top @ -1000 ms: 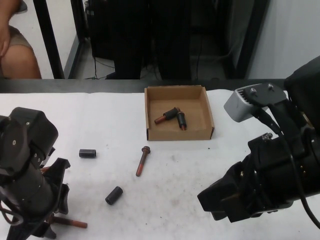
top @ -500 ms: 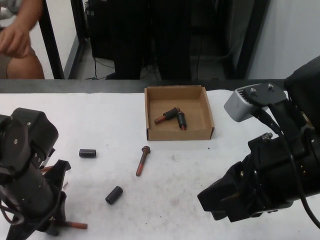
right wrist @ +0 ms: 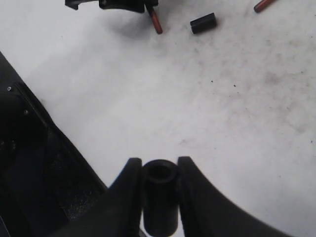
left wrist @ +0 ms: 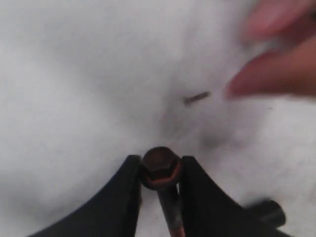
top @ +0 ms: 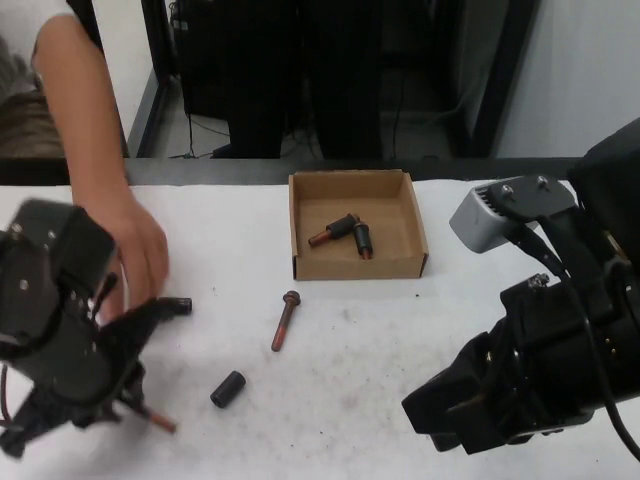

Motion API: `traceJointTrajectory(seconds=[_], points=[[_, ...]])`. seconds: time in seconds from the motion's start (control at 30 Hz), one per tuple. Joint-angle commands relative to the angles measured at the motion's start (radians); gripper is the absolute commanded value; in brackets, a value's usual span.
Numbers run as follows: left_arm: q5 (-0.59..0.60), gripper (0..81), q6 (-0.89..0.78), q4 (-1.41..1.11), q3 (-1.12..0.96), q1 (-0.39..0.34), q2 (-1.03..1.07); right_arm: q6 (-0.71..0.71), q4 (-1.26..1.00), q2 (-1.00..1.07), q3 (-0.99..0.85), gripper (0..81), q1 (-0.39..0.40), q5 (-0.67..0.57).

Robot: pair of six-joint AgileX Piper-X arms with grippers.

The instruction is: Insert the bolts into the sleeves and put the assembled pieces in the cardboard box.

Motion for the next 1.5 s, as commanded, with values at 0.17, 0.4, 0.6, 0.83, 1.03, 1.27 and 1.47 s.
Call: traceJointTrajectory(seconds=[0.17, 0.4, 0.6, 0.83, 1.03, 1.27, 1.47], points=[[-0.013, 0.8, 0.198, -0.021, -0.002, -0.027, -0.132, -0.010, 0.025, -0.011, -0.004, 0.3, 0.004, -0.026], [-0.013, 0.8, 0.405, -0.023, -0.002, -0.136, -0.247, -0.006, 0.042, -0.011, -0.004, 0.3, 0.004, -0.116], [-0.021, 0.8, 0.551, -0.093, 0.021, -0.281, -0.341, -0.011, 0.042, -0.011, -0.004, 0.3, 0.008, -0.142], [-0.050, 0.8, 0.603, -0.275, 0.172, -0.400, -0.503, -0.080, 0.040, -0.011, 0.006, 0.3, 0.044, -0.178], [-0.050, 0.8, 0.576, -0.376, 0.331, -0.451, -0.768, -0.063, -0.077, -0.070, 0.137, 0.3, 0.058, -0.180], [-0.035, 0.8, 0.612, -0.414, 0.441, -0.498, -1.038, 0.076, -0.445, -0.235, 0.347, 0.3, 0.116, -0.177], [0.100, 0.8, 0.631, -0.584, 0.526, -0.512, -1.070, 0.141, -0.603, -0.222, 0.443, 0.3, 0.223, -0.147]])
